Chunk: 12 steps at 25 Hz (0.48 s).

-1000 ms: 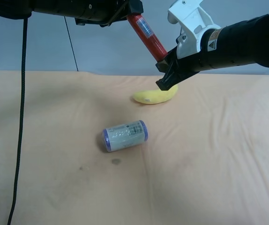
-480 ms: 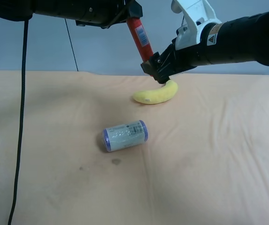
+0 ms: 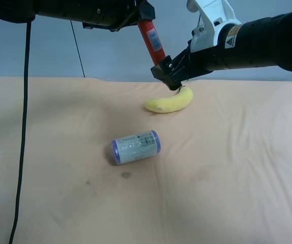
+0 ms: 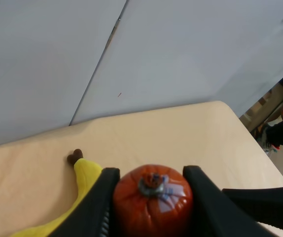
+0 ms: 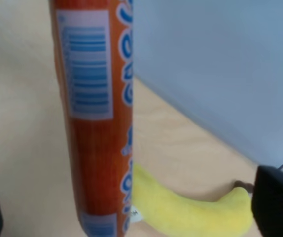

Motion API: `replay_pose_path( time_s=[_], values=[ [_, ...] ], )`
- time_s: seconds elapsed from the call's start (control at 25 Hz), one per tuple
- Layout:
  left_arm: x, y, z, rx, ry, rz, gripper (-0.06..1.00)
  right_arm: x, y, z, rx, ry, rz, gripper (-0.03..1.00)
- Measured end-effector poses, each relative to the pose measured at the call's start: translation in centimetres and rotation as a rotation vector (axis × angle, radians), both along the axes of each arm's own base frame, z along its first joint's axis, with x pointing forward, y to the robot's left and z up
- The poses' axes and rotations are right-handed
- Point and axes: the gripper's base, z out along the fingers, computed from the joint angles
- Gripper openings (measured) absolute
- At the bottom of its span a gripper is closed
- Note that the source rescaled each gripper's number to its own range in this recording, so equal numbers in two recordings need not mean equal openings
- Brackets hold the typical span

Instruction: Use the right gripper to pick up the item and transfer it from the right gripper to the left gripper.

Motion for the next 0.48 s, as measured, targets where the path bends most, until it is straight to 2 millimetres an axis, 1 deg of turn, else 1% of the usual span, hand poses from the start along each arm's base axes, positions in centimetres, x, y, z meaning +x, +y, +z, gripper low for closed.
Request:
replay_pose_path(
  time_s=[0.2, 0.36, 0.48],
  values=[
    [0.0, 0.0, 0.0, 0.000, 0.000, 0.000, 0.00, -0.8, -0.5, 0.5, 0.056, 0.093, -0.052, 1.00],
    [0.0, 0.0, 0.0, 0.000, 0.000, 0.000, 0.00, -2.2, -1.3, 2.0, 0.066, 0.117, -0.061, 1.00],
    [0.0, 0.0, 0.0, 0.001, -0.001, 0.000, 0.00, -4.0, -2.4, 3.7, 0.083, 0.139, -0.074, 1.00]
  ],
)
